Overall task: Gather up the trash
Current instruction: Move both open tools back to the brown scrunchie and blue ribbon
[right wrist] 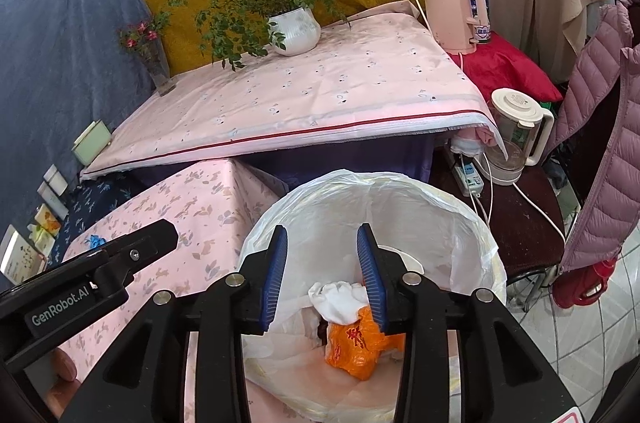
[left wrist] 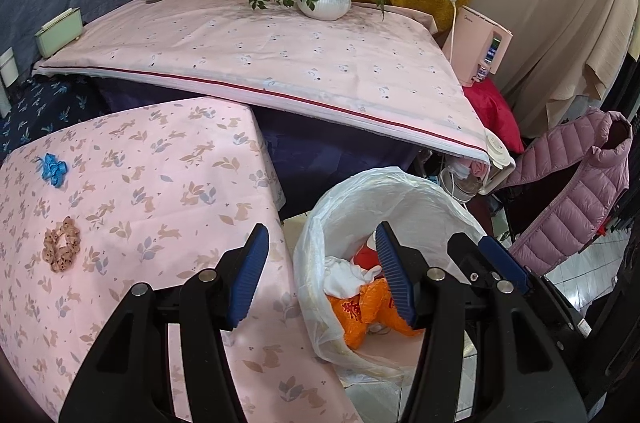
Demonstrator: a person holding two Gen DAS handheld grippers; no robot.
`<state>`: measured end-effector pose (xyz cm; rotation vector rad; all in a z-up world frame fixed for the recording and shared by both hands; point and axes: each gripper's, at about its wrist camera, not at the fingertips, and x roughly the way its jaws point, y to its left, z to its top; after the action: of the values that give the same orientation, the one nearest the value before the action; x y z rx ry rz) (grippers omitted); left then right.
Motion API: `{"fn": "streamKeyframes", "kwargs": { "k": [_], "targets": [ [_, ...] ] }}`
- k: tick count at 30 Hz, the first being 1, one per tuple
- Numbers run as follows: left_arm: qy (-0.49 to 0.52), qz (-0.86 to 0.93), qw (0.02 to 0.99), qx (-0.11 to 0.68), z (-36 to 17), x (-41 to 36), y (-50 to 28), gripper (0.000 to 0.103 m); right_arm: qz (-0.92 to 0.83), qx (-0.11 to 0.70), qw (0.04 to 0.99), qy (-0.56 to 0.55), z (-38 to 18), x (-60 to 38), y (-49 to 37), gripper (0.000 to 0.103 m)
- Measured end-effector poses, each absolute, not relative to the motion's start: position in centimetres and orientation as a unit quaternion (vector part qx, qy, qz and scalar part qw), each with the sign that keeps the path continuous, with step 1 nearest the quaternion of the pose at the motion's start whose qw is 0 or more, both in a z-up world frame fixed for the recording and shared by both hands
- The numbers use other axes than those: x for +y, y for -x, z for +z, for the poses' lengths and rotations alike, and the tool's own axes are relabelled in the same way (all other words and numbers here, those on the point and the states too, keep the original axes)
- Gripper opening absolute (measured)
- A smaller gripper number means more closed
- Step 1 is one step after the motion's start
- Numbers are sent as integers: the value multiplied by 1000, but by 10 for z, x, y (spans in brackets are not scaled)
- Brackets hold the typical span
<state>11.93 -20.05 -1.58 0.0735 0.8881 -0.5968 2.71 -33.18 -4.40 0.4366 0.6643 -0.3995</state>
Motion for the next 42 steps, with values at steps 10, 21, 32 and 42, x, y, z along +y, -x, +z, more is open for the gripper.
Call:
{"fn": "streamKeyframes", "kwargs": {
  "k": [10, 21, 32, 42],
  "targets": [
    [-13, -256, 867, 428, -21, -167, -133, 53, -173, 330, 909, -188, -41, -307, -43, 41],
    [15, -205, 878, 433, -30, -115, -155, 58, -143, 344, 916, -152, -38, -265, -68, 47],
    [31, -116, 893, 435, -52, -42, -178, 73, -110, 365, 917, -115, -46, -216, -96, 49],
    [65, -33, 883, 464, -83, 32, -212, 77, -68, 379, 918, -92, -53, -166, -125, 60]
  ]
}}
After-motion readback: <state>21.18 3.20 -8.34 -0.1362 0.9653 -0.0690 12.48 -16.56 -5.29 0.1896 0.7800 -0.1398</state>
